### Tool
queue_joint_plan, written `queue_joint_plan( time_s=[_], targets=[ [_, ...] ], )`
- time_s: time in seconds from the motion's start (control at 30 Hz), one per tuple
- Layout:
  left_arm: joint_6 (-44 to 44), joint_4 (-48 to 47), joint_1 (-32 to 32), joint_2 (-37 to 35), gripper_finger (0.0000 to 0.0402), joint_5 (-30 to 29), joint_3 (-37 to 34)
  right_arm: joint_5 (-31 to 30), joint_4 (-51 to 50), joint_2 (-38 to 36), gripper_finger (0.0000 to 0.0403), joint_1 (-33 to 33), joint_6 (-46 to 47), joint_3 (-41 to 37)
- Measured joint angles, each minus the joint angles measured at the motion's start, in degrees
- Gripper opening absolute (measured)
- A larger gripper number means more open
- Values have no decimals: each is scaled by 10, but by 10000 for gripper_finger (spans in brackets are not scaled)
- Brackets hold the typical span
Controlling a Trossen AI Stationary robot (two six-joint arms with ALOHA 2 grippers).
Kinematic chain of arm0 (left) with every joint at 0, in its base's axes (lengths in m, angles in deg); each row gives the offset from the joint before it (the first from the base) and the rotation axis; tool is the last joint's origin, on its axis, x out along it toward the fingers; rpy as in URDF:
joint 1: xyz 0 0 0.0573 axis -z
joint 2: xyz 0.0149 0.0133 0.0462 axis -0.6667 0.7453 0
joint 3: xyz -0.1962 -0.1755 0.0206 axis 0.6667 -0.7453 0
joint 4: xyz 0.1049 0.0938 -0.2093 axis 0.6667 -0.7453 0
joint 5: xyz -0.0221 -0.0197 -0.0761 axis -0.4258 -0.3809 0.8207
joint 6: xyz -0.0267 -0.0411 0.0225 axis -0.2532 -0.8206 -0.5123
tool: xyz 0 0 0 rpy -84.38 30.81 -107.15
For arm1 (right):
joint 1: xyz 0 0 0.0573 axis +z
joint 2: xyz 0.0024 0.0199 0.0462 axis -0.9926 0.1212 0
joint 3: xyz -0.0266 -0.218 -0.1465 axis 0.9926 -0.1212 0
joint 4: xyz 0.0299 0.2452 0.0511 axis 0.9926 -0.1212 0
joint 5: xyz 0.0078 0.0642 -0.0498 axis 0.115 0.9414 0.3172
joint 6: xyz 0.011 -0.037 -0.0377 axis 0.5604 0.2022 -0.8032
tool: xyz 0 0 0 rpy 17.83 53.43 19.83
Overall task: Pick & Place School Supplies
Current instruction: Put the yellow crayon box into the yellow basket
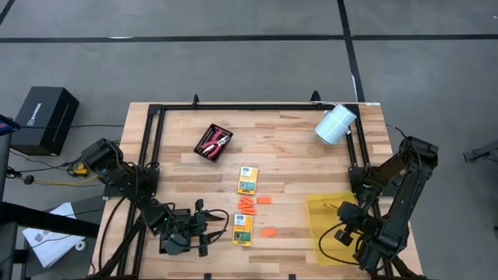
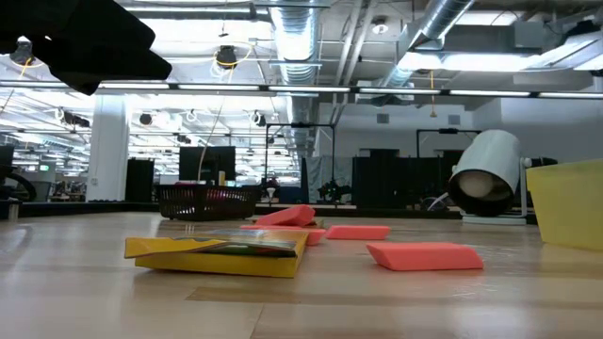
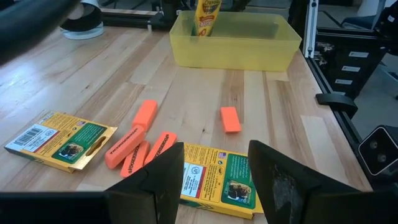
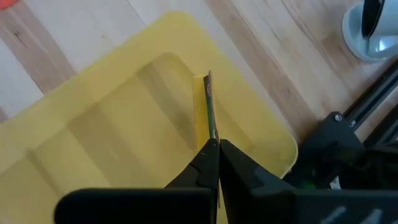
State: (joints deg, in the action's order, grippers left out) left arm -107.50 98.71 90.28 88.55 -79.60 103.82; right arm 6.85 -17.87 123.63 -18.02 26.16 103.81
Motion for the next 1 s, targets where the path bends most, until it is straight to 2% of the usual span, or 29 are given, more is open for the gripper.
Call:
queue_joint_plan(
  time_s=[0.13, 0.47, 0.57, 0.73, 0.9, 1.0],
  targets=[
    [0, 0, 0, 0, 172, 0, 0, -1, 13, 0, 23, 3, -6, 0],
    [0, 1, 0, 0, 172, 1, 0, -5, 49, 0, 160, 2, -14, 0],
    [0, 1, 0, 0, 172, 1, 0, -44, 76, 0, 185, 2, -21, 0],
    [0, 0, 0, 0, 172, 1, 0, -182, 152, 0, 194, -8, -84, 0],
    [3, -5, -6, 0, 172, 1, 0, -221, 222, 5, 179, -74, -202, 0],
    [4, -34, -23, 0, 172, 14, 0, -233, 300, 12, 168, -128, -326, 0]
  ],
)
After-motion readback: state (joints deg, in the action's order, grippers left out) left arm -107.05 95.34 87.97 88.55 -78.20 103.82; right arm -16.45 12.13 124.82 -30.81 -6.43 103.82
